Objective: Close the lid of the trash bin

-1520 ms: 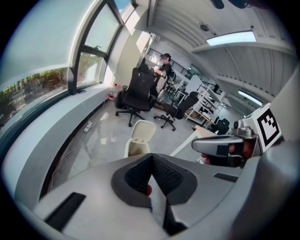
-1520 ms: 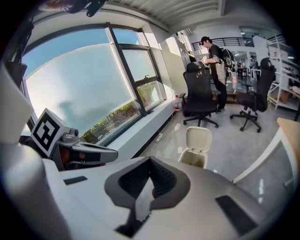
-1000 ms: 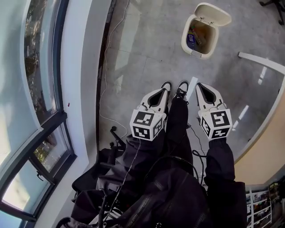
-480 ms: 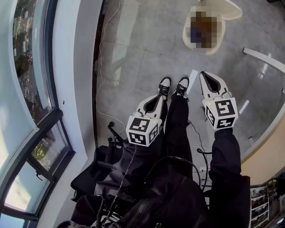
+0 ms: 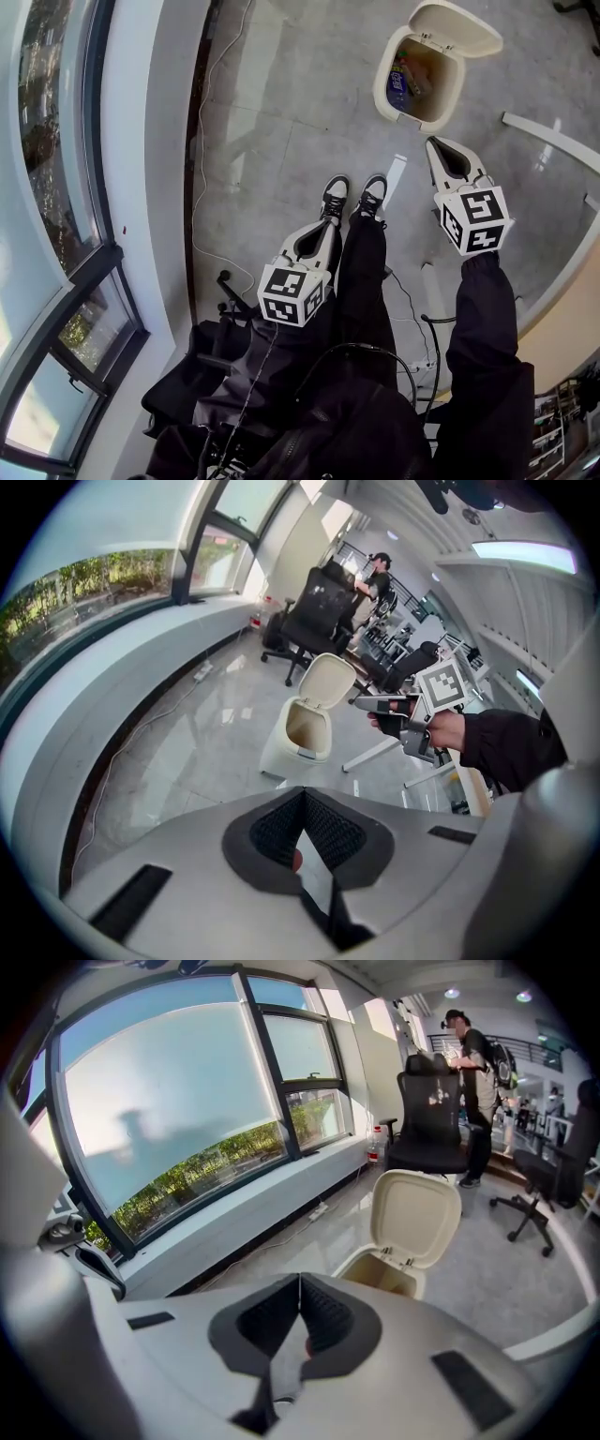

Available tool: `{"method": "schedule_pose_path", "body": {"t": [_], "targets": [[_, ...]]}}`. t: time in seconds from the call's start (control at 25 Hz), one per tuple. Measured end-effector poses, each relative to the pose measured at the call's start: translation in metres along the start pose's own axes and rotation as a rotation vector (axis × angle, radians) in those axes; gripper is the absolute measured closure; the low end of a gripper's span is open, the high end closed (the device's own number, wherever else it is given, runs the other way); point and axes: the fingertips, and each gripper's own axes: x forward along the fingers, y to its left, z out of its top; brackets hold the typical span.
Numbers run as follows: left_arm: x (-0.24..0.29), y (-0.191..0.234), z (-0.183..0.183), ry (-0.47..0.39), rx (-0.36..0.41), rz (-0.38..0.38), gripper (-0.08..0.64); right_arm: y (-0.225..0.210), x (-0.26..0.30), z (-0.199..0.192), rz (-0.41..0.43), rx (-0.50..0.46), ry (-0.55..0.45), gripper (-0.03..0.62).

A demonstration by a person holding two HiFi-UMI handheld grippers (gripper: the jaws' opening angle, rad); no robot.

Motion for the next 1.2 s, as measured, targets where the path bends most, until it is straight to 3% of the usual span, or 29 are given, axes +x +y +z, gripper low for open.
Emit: {"method": "schedule_pose_path", "body": {"t": [0.56,0.88,1.2], "targets": [[0.012,0.005,0.002,0.014,-0.030,0.002,0.558,-0.091,0.019,0.054,-0.100,-0.157,0.003,0.586],[0.015,0.009,0.002,0.024,-0.049,0.006,0.558,-0.133,0.032,0.096,-0.152,-0.298,0.020,0.584],[0.018,0.007,0.002,0.030,-0.056,-0.001,0.558,-0.172,0.046,0.124,-0.204,-0.409,0.073,0.538]]}}
